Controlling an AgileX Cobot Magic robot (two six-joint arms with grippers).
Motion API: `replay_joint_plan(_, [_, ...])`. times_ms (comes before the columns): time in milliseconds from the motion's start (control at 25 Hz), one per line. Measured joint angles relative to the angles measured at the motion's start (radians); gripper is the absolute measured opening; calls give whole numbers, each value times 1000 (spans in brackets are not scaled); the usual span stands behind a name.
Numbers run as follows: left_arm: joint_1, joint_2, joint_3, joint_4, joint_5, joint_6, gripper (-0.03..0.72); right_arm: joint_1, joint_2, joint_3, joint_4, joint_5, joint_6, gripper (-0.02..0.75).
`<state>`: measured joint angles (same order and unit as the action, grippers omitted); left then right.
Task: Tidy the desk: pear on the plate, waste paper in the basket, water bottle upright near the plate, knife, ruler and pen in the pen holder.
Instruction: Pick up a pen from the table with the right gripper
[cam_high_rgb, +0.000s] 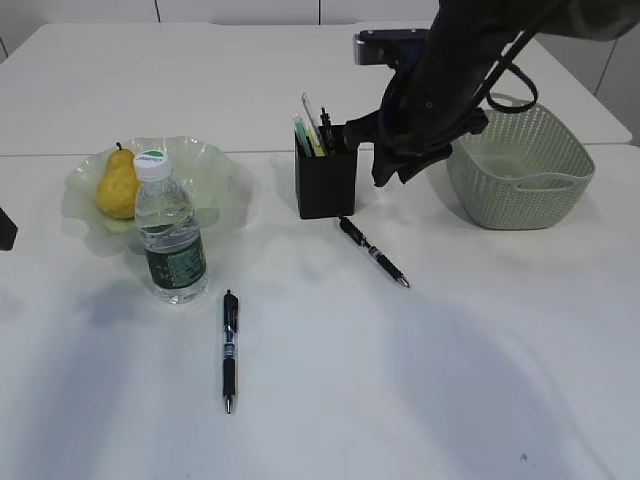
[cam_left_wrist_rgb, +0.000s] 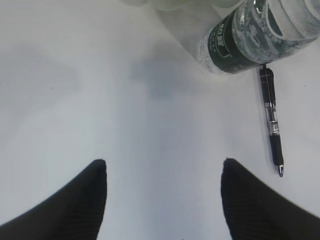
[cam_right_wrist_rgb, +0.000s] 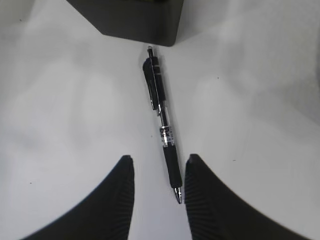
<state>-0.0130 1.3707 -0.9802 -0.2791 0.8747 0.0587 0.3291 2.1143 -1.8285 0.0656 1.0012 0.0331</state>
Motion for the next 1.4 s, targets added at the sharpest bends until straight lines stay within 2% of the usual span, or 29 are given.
replay_joint_plan(640, [0, 0, 0, 0, 0, 0, 506, 0, 184, -86, 2, 52, -27, 274])
replay_joint_plan(1400, [0, 0, 0, 0, -2, 0, 506, 0, 264, -131, 17, 56, -33, 274])
